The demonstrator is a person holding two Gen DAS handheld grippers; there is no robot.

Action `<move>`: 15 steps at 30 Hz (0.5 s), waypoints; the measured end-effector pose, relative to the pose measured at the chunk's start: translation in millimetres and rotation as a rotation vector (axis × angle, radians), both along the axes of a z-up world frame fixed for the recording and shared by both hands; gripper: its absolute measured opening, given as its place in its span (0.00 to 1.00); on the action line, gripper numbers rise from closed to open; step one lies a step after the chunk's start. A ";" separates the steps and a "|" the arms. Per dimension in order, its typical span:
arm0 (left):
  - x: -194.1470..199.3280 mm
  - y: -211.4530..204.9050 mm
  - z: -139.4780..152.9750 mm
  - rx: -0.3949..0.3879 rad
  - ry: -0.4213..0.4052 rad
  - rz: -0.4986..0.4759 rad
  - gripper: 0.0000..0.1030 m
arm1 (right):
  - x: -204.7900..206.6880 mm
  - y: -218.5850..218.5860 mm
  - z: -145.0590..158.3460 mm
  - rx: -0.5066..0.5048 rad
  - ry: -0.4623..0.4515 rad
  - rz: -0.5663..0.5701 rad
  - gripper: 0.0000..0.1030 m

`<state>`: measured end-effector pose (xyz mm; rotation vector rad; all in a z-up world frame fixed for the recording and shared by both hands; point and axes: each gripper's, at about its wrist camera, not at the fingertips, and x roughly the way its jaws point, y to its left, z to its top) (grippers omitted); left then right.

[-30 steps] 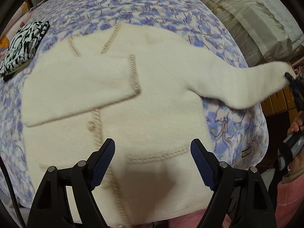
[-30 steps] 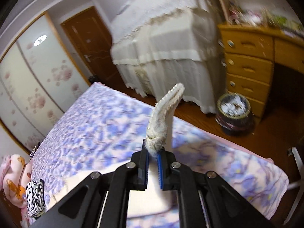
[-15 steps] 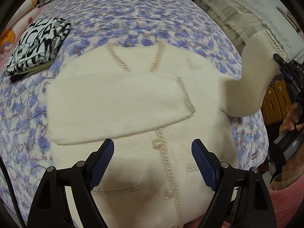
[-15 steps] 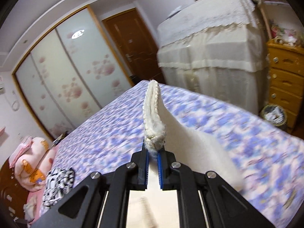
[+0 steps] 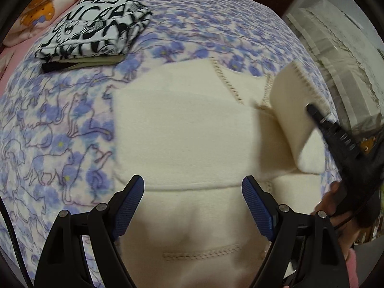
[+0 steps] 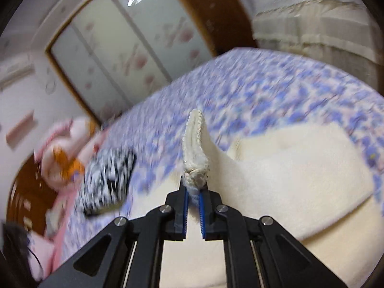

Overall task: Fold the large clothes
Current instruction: 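Lift the sleeve with the right tool, fold it across the body, release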

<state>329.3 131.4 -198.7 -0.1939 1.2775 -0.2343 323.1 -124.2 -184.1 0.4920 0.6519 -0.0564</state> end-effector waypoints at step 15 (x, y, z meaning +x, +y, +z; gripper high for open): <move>2.8 2.0 -43.3 -0.156 0.077 0.137 0.82 | 16.6 56.9 -115.2 0.016 0.285 0.241 0.12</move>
